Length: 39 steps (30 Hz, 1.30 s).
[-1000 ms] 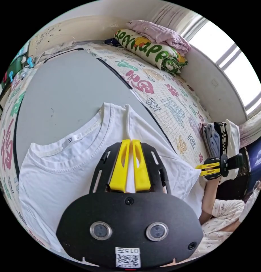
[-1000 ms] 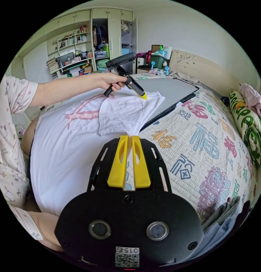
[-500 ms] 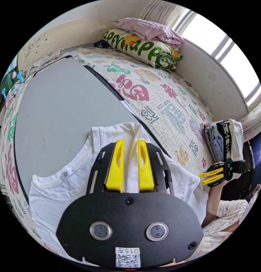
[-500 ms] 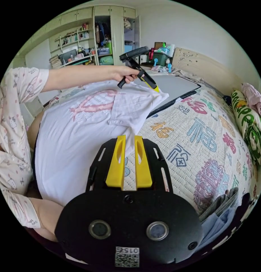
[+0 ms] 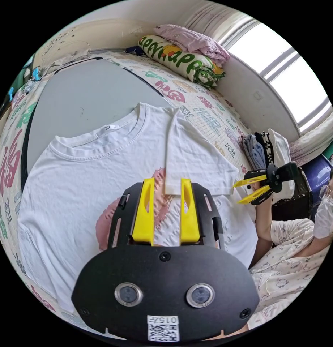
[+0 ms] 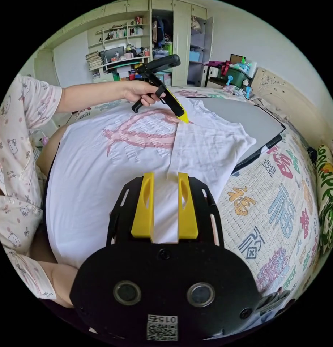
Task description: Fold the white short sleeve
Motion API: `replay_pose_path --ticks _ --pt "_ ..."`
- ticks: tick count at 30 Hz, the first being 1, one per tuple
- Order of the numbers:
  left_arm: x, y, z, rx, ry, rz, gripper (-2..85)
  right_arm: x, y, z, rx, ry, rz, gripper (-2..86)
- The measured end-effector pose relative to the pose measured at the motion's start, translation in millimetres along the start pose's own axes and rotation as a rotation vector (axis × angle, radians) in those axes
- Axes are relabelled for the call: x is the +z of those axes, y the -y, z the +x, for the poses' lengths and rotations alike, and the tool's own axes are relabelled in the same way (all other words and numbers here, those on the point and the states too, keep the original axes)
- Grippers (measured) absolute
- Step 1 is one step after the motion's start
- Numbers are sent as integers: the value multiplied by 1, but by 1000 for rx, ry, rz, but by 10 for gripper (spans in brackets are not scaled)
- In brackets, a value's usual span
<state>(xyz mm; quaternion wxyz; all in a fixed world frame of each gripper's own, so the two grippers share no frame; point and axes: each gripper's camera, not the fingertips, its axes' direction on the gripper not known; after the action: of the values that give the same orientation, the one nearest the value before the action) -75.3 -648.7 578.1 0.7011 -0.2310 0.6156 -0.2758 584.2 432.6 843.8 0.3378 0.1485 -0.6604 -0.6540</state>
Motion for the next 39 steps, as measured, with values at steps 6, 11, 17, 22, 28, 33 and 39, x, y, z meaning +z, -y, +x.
replay_pose_path --ticks 6,11,17,22,28,33,39 --pt "-4 2 23 56 35 -28 99 17 -16 5 3 -58 -23 59" --pt "-12 3 45 108 178 -44 16 15 -26 2 -7 -97 6 30" --pt "-61 -2 49 99 170 98 11 -15 -44 8 -1 -3 178 25" --pt "-40 -13 37 30 39 21 85 0 -52 13 8 -37 85 24" --pt "-31 -18 62 88 93 7 65 2 -57 15 3 -33 69 25" --pt "-34 -16 73 122 52 0 14 -2 -59 18 7 -26 82 26" --pt "-61 -18 83 117 80 75 3 -10 -57 19 7 -3 119 31"
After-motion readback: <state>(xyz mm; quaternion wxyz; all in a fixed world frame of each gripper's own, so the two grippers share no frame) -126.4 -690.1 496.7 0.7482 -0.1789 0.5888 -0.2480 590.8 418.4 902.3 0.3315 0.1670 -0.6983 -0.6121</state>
